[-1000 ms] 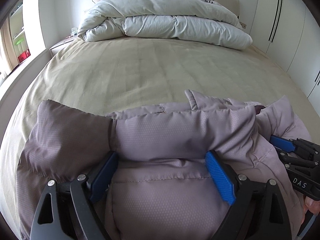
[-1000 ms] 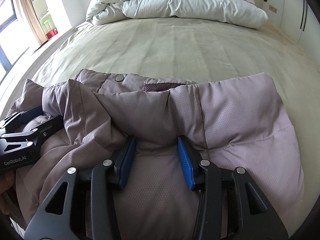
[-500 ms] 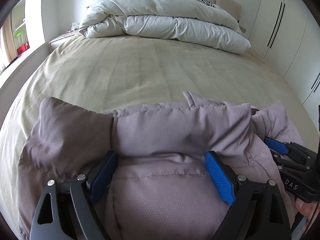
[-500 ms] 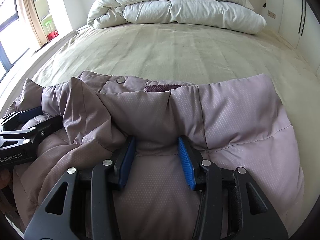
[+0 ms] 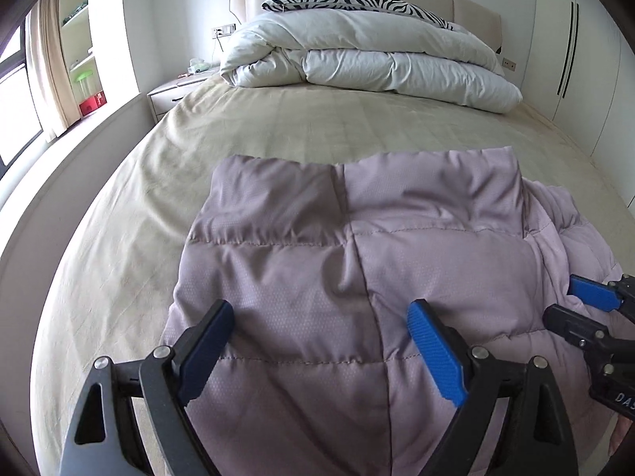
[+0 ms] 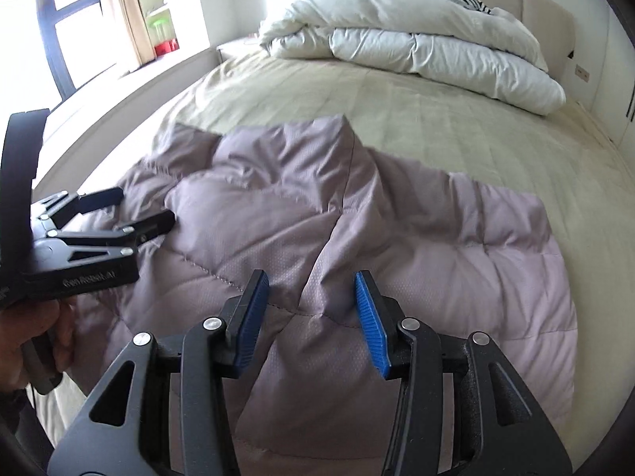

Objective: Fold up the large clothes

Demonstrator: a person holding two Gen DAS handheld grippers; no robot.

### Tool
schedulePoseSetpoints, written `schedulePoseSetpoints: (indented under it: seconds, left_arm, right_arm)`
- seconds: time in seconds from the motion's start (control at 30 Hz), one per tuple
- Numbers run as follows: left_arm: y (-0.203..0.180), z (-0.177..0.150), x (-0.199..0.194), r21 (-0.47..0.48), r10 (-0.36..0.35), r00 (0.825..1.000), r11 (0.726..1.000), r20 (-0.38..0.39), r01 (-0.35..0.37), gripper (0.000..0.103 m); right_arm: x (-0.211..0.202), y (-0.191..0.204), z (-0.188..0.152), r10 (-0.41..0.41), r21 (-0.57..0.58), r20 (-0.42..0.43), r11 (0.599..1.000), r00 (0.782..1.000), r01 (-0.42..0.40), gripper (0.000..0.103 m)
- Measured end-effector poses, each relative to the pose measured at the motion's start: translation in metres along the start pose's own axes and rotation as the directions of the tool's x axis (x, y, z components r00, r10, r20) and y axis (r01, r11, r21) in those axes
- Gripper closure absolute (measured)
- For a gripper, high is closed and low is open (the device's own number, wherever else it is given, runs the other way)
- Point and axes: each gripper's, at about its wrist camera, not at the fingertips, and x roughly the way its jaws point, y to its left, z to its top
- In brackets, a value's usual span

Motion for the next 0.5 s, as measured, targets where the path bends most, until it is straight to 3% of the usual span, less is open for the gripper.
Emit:
schedulePoseSetpoints:
  seconds: [0.23, 0.5]
  left_arm:
    - [0.01, -0.007, 0.022, -0.027, -0.034, 0.999, 0.999, -0.037, 0.033, 0.0]
    - [0.015, -0.013, 0.032, -0.052, -0.073, 0.997, 0.996, -0.034, 0.071, 0.0]
  right_arm:
    - [0.023, -0.003, -0.013, 0.012, 0.018, -0.004, 1.0, 1.0, -0.012, 0.057]
    - [0.041, 0.003, -0.018, -0.02, -0.01, 0.008, 1.0, 1.0, 0.02, 0.057]
